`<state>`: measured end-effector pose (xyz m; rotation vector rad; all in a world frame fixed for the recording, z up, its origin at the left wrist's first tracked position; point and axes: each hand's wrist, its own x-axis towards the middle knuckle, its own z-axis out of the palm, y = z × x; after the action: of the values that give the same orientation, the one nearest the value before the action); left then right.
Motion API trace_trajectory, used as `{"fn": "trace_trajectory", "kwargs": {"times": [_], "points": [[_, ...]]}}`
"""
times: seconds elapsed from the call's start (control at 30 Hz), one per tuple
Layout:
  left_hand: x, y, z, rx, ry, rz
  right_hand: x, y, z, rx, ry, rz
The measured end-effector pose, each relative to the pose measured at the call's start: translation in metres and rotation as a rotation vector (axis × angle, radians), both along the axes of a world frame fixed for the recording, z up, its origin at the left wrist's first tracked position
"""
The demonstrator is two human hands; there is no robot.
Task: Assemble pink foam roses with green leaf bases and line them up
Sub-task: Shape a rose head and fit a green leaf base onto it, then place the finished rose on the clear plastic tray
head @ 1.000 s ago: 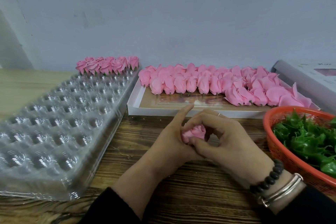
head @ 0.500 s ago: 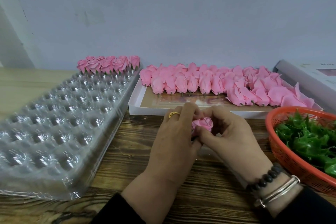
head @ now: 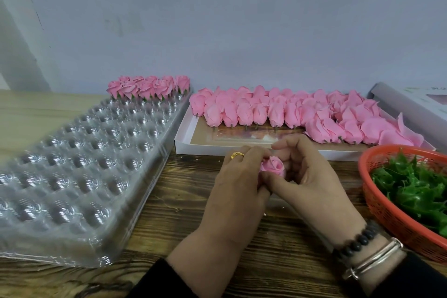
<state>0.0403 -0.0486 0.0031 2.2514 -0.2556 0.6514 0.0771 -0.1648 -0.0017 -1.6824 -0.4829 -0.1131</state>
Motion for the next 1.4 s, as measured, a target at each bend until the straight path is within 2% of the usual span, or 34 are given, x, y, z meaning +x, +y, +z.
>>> {"fn": "trace_trajectory", "kwargs": {"times": [0.13,0.27,0.47,0.67,0.9,1.03,1.2,1.4], "points": [[0.001,0.001,0.0,-0.006,-0.009,-0.007,-0.002,-0.001,-0.001,0.047,-0.04,-0.021],[0.002,0.002,0.0,0.002,-0.014,-0.008,0.002,-0.001,-0.003,0.18,-0.037,-0.073],[0.003,0.005,0.0,-0.038,-0.016,-0.002,0.003,0.002,-0.009,0.167,-0.057,-0.066],[0.005,0.008,0.001,-0.109,-0.059,0.015,0.005,0.0,-0.009,0.023,-0.047,-0.102],[0.014,0.03,0.024,-0.279,-0.096,0.067,0.0,0.001,-0.011,-0.178,-0.003,0.028],[0.034,0.054,0.063,-0.218,-0.176,0.065,0.001,-0.002,-0.009,-0.225,0.019,0.06],[0.088,0.118,0.093,-0.363,-0.169,0.255,0.002,-0.002,-0.004,-0.27,0.083,0.07],[0.154,0.175,0.072,-0.298,-0.07,0.492,0.008,-0.002,-0.009,-0.212,0.206,0.072]]}}
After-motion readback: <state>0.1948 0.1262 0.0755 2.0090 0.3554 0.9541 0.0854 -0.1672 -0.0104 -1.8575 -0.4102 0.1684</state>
